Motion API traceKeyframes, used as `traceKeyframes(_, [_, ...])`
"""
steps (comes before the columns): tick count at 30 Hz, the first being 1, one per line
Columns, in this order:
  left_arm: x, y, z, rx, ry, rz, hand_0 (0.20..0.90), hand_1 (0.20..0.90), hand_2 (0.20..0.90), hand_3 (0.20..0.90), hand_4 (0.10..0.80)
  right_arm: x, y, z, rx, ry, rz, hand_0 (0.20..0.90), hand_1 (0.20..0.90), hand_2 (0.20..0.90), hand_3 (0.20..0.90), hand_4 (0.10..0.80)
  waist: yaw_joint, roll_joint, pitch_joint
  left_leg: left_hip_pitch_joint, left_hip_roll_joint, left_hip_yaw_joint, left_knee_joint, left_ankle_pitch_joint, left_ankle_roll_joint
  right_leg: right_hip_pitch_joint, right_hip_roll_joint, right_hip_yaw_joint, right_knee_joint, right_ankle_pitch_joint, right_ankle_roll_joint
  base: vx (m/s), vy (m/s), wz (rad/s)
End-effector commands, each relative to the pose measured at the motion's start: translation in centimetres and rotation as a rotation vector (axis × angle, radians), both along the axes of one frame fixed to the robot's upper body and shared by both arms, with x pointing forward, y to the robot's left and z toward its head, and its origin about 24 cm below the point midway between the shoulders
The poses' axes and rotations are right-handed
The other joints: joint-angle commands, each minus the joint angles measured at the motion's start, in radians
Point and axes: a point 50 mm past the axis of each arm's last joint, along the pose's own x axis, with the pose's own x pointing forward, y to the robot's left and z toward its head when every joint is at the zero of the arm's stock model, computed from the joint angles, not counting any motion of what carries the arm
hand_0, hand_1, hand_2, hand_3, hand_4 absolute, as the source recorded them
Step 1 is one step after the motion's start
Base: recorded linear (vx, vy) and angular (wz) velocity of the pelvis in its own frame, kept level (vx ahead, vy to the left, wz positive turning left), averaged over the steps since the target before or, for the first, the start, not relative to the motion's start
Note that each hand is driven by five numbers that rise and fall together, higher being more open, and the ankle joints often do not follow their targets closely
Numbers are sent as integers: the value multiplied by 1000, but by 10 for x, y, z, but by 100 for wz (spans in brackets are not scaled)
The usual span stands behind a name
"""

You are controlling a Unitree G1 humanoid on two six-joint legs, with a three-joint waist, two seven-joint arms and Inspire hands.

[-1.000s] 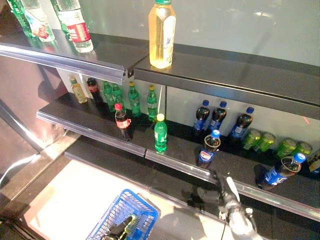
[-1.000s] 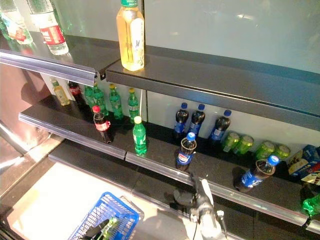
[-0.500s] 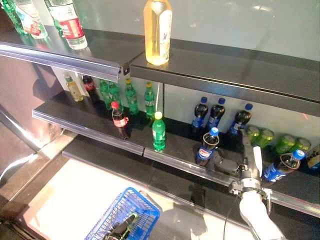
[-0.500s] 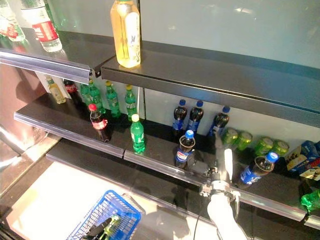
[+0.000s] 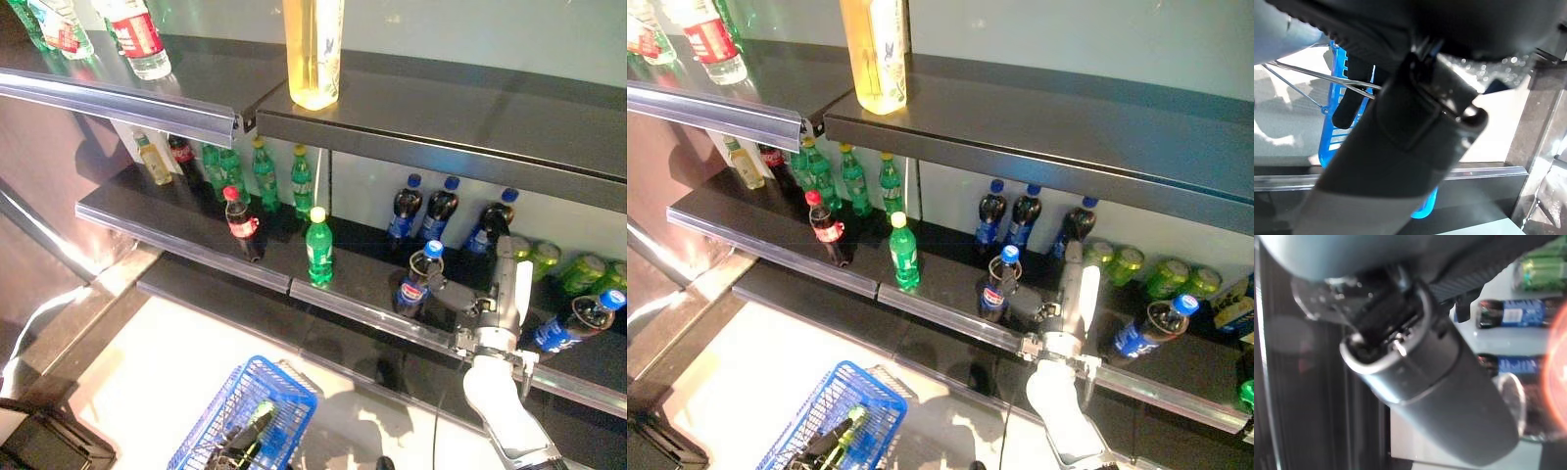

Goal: Pick up the drink and place into the basket.

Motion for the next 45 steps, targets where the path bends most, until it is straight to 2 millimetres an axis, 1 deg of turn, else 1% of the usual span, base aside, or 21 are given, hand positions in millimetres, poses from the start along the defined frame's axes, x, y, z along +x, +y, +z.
traceKeyframes(1, [-6,-4,-2,-1,14,-67,300,300,300,200,100,24,17,64,38,-335,62,900,900,900,900,800,23,-15,54,-126,13,-43,193,-22,11,-99,-72,-51,242,-81,-26,-57,32,5])
traceKeyframes(2, [-3,-4,-1,-2,6,-69,300,300,300,200,100,25,18,64,40,-336,66,900,900,900,900,800,23,-14,61,-132,11,-44,199,-22,11,-104,-73,-51,247,-83,-28,-79,31,8])
traceKeyframes(4, [9,-7,2,-8,-29,-76,300,300,300,200,100,30,21,66,55,-342,63,900,900,900,900,800,25,-8,94,-158,3,-54,214,-19,10,-123,-74,-52,260,-86,-33,-101,35,7])
traceKeyframes(8, [14,-12,4,-15,-59,-86,300,300,300,200,100,31,23,64,71,-343,30,900,900,900,900,800,25,-1,128,-171,-6,-63,209,-10,12,-134,-75,-50,262,-84,-34,-63,24,3])
traceKeyframes(10, [15,-13,5,-15,-62,-87,300,300,300,200,100,31,22,62,74,-343,16,900,900,900,900,800,24,0,135,-172,-8,-64,208,-8,13,-135,-75,-50,262,-83,-33,-19,6,0])
traceKeyframes(13, [12,-13,4,-19,-60,-83,300,300,300,200,100,30,15,57,91,-331,-37,900,900,900,900,800,21,4,148,-173,-9,-63,215,-6,12,-133,-80,-52,265,-83,-31,15,6,0])
traceKeyframes(16, [10,-14,4,-22,-57,-88,300,300,300,200,100,30,10,55,100,-324,-61,900,900,900,900,800,22,7,153,-175,-9,-61,227,-7,11,-129,-83,-55,270,-85,-31,40,8,0])
traceKeyframes(19, [10,-14,4,-28,-66,-98,300,300,300,200,100,32,3,56,108,-332,-102,900,900,900,900,800,24,16,163,-184,-12,-62,242,-6,9,-130,-90,-59,279,-88,-32,39,11,0])
traceKeyframes(21, [13,-15,6,-33,-84,-108,300,300,300,200,100,36,1,59,116,-350,-130,900,900,900,900,800,27,22,178,-201,-15,-65,258,-4,8,-140,-95,-61,290,-90,-34,0,0,0])
traceKeyframes(23, [18,-15,7,-37,-105,-118,300,300,300,200,100,41,-2,65,134,-372,-156,900,900,900,900,800,31,32,202,-222,-19,-71,275,1,6,-157,-100,-63,305,-90,-36,-59,25,4])
traceKeyframes(27, [25,-18,10,-45,-133,-131,300,300,300,200,100,47,0,75,133,-417,-171,900,900,900,900,800,36,45,236,-253,-26,-81,296,7,8,-185,-108,-62,327,-91,-39,-69,22,4])
traceKeyframes(29, [35,-18,13,-48,-161,-141,300,300,300,200,100,54,4,89,138,-470,-163,900,900,900,900,800,39,50,266,-285,-32,-88,314,9,11,-219,-110,-55,348,-91,-42,-111,-1,6])
traceKeyframes(32, [49,-15,18,-47,-197,-145,300,300,300,200,100,64,14,105,146,-525,-148,900,900,900,900,800,44,48,304,-323,-32,-94,335,18,13,-253,-108,-51,367,-87,-48,-108,-30,-2])
traceKeyframes(34, [55,-15,20,-40,-213,-150,300,300,300,200,100,67,18,112,151,-544,-141,900,900,900,900,800,46,47,318,-335,-31,-95,339,19,13,-265,-107,-49,373,-87,-49,-79,-34,-3])
traceKeyframes(35, [63,-13,24,-27,-235,-151,300,300,300,200,100,72,20,121,160,-570,-135,900,900,900,900,800,50,47,336,-352,-30,-96,342,24,15,-279,-104,-47,377,-85,-52,-82,-27,2])
traceKeyframes(40, [71,-11,27,-12,-245,-138,300,300,300,200,100,78,23,133,185,-606,-130,900,900,900,900,800,59,47,363,-380,-33,-100,347,35,17,-303,-101,-47,384,-81,-55,-50,-12,1])
traceKeyframes(44, [70,-7,27,-4,-241,-139,300,300,300,200,100,83,19,146,204,-627,-139,900,900,900,900,800,67,51,384,-407,-40,-103,359,39,20,-330,-102,-47,397,-79,-59,-20,-2,0])
traceKeyframes(45, [72,-7,27,-8,-243,-137,300,300,300,200,100,86,17,152,208,-632,-141,900,900,900,900,800,70,55,385,-417,-43,-104,361,41,21,-342,-102,-44,402,-79,-60,10,38,2])
